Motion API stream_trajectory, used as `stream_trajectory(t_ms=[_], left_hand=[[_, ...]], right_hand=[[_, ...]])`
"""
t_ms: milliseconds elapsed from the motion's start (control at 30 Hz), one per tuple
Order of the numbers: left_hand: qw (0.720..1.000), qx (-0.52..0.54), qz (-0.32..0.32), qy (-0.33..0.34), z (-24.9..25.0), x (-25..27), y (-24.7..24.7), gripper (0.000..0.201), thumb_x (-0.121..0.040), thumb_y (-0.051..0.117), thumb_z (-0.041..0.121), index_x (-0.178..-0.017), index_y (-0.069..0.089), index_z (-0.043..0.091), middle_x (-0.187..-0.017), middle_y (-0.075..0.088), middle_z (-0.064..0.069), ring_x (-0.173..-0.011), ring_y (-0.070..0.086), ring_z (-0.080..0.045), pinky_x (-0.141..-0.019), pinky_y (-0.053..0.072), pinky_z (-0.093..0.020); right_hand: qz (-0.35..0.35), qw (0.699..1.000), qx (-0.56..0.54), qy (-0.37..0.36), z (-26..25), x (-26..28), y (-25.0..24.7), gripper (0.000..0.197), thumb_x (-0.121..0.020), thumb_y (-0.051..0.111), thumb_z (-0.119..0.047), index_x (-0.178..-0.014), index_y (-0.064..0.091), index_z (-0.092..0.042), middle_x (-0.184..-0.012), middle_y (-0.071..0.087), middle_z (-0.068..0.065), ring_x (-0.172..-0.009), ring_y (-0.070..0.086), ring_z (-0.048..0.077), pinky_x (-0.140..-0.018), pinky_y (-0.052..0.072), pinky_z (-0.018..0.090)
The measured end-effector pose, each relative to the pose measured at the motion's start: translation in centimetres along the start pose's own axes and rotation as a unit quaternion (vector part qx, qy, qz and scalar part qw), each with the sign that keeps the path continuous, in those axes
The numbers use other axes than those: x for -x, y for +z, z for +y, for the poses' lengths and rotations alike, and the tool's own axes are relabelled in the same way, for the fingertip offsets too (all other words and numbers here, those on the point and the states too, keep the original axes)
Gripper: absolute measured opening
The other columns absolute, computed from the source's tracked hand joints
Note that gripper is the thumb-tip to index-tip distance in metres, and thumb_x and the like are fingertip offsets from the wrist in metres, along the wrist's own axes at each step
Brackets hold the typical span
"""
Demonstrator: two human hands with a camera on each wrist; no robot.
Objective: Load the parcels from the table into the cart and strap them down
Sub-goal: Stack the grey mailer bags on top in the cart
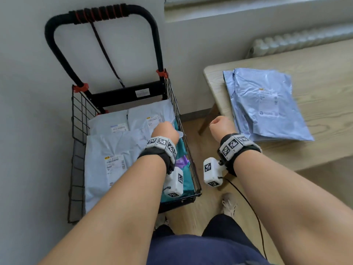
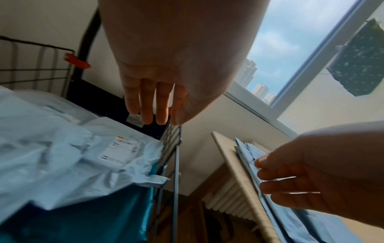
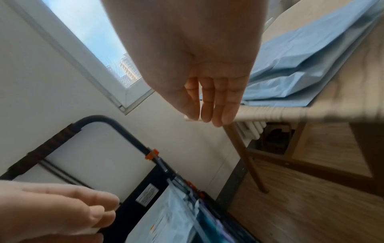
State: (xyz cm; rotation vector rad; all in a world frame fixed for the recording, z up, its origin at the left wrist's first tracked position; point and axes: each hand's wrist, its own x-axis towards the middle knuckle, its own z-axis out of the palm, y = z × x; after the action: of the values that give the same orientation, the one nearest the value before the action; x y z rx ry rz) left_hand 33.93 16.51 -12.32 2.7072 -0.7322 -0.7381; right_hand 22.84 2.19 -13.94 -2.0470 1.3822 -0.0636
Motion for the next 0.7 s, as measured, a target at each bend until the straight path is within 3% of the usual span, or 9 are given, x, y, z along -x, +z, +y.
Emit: stream_trajectory(t_ms=[100, 233, 467, 567, 700], left_hand=[[1.000, 0.017, 0.015, 0.012, 5.1, -0.5, 1.6, 0.031, -0.086, 0.046, 0.004, -0.107, 0.068, 0.011, -0.110, 0.066, -0.012, -0.102, 0.061, -0.032, -0.077, 0.046, -0.031], [0.999, 0.041, 0.014, 0.023, 11.9, -0.7, 4.5, 0.036, -0.087, 0.045, 0.004, -0.115, 0.064, 0.017, -0.120, 0.063, -0.007, -0.112, 0.058, -0.028, -0.088, 0.046, -0.031], [0.998, 0.062, -0.003, 0.024, 22.6, -1.7, 9.2, 0.030, -0.091, 0.045, 0.010, -0.113, 0.064, 0.012, -0.118, 0.064, -0.010, -0.110, 0.059, -0.031, -0.088, 0.046, -0.033], [0.996, 0.091, -0.002, 0.002, 25.6, -2.6, 10.8, 0.037, -0.091, 0.044, 0.011, -0.126, 0.056, 0.015, -0.129, 0.057, -0.011, -0.119, 0.054, -0.030, -0.092, 0.043, -0.032], [0.994, 0.100, 0.025, -0.028, 28.2, -5.2, 11.0, 0.036, -0.091, 0.043, 0.010, -0.126, 0.053, 0.010, -0.130, 0.055, -0.015, -0.116, 0.054, -0.033, -0.087, 0.042, -0.032]], right_hand=[[0.016, 1.000, -0.012, 0.018, 3.4, -1.9, -3.2, 0.023, -0.090, 0.048, -0.012, -0.103, 0.066, -0.013, -0.110, 0.066, 0.011, -0.106, 0.060, 0.030, -0.084, 0.044, 0.029], [0.039, 0.998, -0.022, 0.042, 8.4, -5.0, -8.2, 0.024, -0.087, 0.048, -0.010, -0.106, 0.064, -0.013, -0.114, 0.065, 0.012, -0.107, 0.058, 0.030, -0.083, 0.042, 0.029], [0.034, 0.995, -0.040, 0.085, 16.6, -10.8, -14.9, 0.037, -0.086, 0.049, -0.012, -0.121, 0.057, -0.016, -0.126, 0.058, 0.011, -0.110, 0.058, 0.029, -0.092, 0.047, 0.034], [0.026, 0.994, -0.039, 0.095, 18.9, -12.8, -17.0, 0.039, -0.087, 0.048, -0.012, -0.125, 0.055, -0.015, -0.130, 0.056, 0.011, -0.114, 0.055, 0.029, -0.093, 0.044, 0.033], [0.006, 0.995, -0.027, 0.092, 20.7, -15.3, -18.8, 0.044, -0.089, 0.049, -0.014, -0.133, 0.050, -0.014, -0.135, 0.052, 0.011, -0.119, 0.053, 0.028, -0.090, 0.042, 0.031]])
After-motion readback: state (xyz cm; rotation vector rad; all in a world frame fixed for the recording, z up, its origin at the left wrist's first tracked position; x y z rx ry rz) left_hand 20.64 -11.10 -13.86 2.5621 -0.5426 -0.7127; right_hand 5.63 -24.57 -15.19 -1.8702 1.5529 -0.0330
